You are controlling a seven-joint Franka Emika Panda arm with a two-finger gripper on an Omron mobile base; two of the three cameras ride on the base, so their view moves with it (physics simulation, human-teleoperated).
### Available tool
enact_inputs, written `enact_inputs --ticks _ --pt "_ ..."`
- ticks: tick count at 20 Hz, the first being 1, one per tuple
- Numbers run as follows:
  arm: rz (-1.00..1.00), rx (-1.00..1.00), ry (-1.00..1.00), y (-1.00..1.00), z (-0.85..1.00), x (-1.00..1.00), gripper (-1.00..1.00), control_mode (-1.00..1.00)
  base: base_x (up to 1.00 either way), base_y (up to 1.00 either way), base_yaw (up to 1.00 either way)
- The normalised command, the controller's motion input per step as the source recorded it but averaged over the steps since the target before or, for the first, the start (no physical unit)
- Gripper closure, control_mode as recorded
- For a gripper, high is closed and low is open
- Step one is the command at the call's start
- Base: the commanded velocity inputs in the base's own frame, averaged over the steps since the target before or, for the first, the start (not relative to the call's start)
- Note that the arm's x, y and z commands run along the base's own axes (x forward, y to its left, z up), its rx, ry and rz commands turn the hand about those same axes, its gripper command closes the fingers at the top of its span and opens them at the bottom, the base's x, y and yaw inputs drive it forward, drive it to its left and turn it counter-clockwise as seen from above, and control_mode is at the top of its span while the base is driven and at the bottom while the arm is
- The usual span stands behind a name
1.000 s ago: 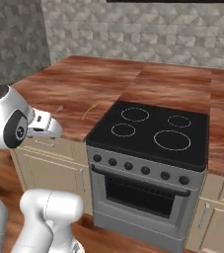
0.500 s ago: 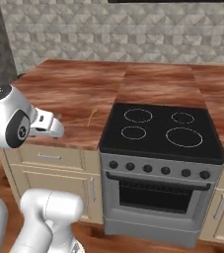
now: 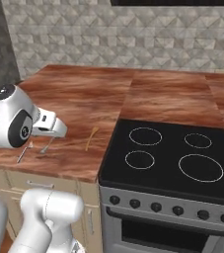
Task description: Organize the utensils by type. Pick up the wooden spoons from the counter and place them in the open cabinet. Then pick up the metallic utensils from the counter and place them in the open drawer.
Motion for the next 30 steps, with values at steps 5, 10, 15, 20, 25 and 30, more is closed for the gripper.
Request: enact_inputs --ticks 5,10,15,20,25,30 --pt "0.0 0.0 0.0 0.0 0.0 0.0 -1.0 1.0 0.56 0.02 0.09" --pt "0.0 0.0 0.0 0.0 0.0 0.0 -1.0 1.0 0.18 0.0 0.0" --pt "0.0 0.0 0.0 0.0 0.0 0.0 -1.0 1.0 0.3 -0.03 0.0" --pt "0.0 0.09 0.05 -0.27 -0.17 0.53 -1.0 -1.0 0.0 0.0 0.0" --pt "0.05 0.14 0.1 -0.44 -0.18 0.68 -1.0 -1.0 0.0 0.0 0.0" --pt "0.01 0.01 0.1 -0.26 -0.4 0.72 -1.0 -1.0 0.0 0.0 0.0"
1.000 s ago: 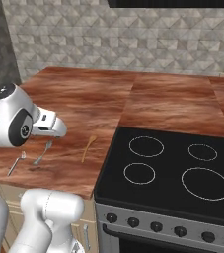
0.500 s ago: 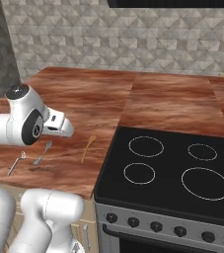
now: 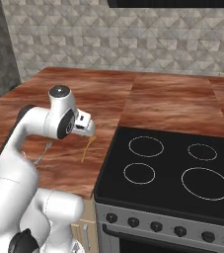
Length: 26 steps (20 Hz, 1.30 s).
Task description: Organize the utensils by type. Pick up the wooden spoons from the counter and place them in the open cabinet. Then pick up the metallic utensils from the counter and place them in the open drawer.
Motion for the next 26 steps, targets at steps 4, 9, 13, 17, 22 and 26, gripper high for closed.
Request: enact_inputs --ticks 4,9,13,17,22,26 --pt "0.0 0.0 0.2 0.0 -0.55 0.83 -1.0 -1.0 0.0 0.0 0.0" --pt "0.0 0.0 0.2 0.0 -0.58 0.69 -1.0 -1.0 0.0 0.0 0.0" --pt "0.0 0.0 0.11 0.03 -0.43 0.66 -1.0 -1.0 0.0 0.0 0.0" --pt "0.0 0.0 0.02 0.04 -0.38 0.43 -1.0 -1.0 0.0 0.0 0.0" --pt "0.0 0.0 0.0 0.13 -0.56 0.24 -1.0 -1.0 0.0 0.0 0.0" --pt "0.0 0.0 0.0 0.18 -0.65 0.16 -1.0 -1.0 0.0 0.0 0.0"
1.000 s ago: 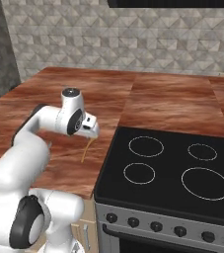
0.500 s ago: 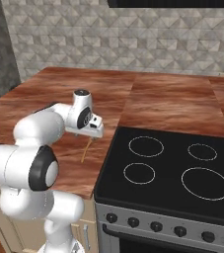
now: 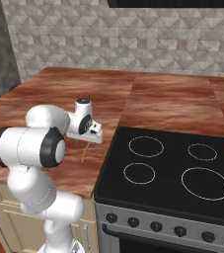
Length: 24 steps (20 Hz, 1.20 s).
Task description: Organize the utensils by type. Pick up the wooden spoons from the counter and place them in the open cabinet. Then pick up the metallic utensils from the counter and place them in the open drawer.
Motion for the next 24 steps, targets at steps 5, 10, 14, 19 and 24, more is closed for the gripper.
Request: enact_inputs --ticks 5,10,14,19,24 --pt "0.0 0.0 0.0 0.09 -0.52 0.12 -1.0 -1.0 0.0 0.0 0.0" --pt "-0.01 0.0 0.0 0.09 -0.39 0.34 -1.0 -1.0 0.0 0.0 0.0" --pt "-0.04 0.0 0.0 0.02 -0.33 0.42 -1.0 -1.0 0.0 0.0 0.0" --pt "-0.04 0.0 0.0 0.03 -0.4 0.35 -1.0 -1.0 0.0 0.0 0.0" --pt "-0.02 -0.01 0.0 0.0 -0.53 0.1 1.0 -1.0 0.0 0.0 0.0"
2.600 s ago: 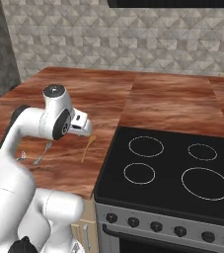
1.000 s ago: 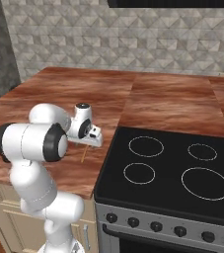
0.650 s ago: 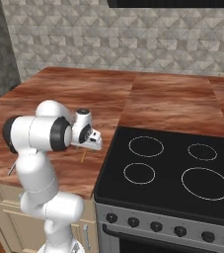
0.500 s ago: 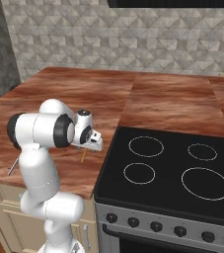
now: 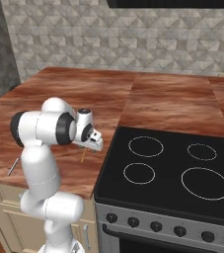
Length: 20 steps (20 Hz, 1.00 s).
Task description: Organize the utensils by type. Pick up the wooden spoons from the counter and place them in the open cabinet. Then pick up the metallic utensils from the counter and place them in the open drawer.
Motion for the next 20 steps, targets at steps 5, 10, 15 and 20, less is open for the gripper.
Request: enact_inputs --ticks 5,10,15,20 --pt "0.0 -0.03 0.0 -0.09 -0.58 -0.07 1.0 -1.0 0.0 0.0 0.0" --pt "0.0 -0.12 0.0 -0.15 -0.52 -0.2 1.0 -1.0 0.0 0.0 0.0" --pt "0.0 -0.02 0.0 -0.23 -0.14 -0.11 1.0 -1.0 0.0 0.0 0.0" --pt "0.05 0.0 -0.01 -0.04 0.53 -0.07 1.0 -1.0 0.0 0.0 0.0"
